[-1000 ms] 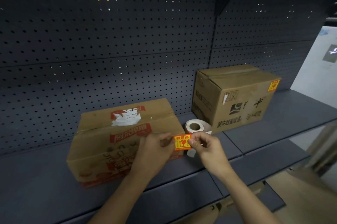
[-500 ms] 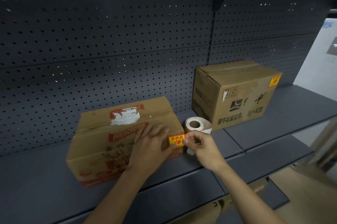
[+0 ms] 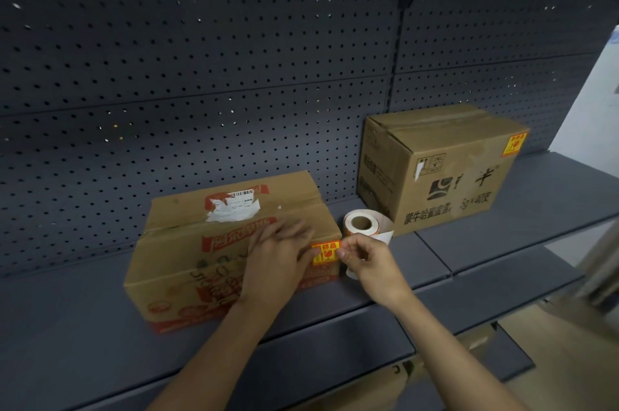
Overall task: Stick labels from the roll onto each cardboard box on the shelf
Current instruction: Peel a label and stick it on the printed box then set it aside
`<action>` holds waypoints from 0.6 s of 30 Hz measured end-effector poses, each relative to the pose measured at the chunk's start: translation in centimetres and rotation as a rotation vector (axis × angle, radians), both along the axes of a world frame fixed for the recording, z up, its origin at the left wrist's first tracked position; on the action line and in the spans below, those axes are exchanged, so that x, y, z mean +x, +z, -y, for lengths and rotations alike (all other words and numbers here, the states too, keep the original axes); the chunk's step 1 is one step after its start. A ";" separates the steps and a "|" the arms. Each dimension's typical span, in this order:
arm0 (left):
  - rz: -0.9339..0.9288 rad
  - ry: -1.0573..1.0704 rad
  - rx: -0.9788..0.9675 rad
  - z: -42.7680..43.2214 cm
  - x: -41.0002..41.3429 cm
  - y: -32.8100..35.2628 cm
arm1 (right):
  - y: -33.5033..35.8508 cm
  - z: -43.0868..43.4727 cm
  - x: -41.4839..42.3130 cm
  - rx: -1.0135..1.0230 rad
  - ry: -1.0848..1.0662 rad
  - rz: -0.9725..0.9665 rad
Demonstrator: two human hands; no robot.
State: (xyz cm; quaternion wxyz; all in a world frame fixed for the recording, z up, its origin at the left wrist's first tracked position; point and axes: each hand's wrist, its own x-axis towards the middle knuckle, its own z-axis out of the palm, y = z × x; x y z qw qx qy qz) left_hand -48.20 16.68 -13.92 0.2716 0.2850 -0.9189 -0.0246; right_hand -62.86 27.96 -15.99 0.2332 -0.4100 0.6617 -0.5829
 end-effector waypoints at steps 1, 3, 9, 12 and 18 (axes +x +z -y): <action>-0.002 0.003 -0.002 0.0 0.0 0.0 | 0.0 0.0 0.0 0.001 0.000 -0.004; -0.006 0.003 -0.009 0.1 -0.1 -0.1 | -0.1 0.1 -0.2 0.003 -0.007 -0.010; -0.023 0.019 -0.047 0.1 -0.3 -0.3 | -0.4 0.3 -0.2 0.013 -0.033 -0.028; -0.063 0.022 -0.060 0.2 -0.4 -0.5 | -0.6 0.3 -0.2 0.008 -0.045 -0.021; -0.120 0.030 -0.093 0.3 -0.7 -1.0 | -1.0 0.6 -0.3 0.009 -0.080 -0.006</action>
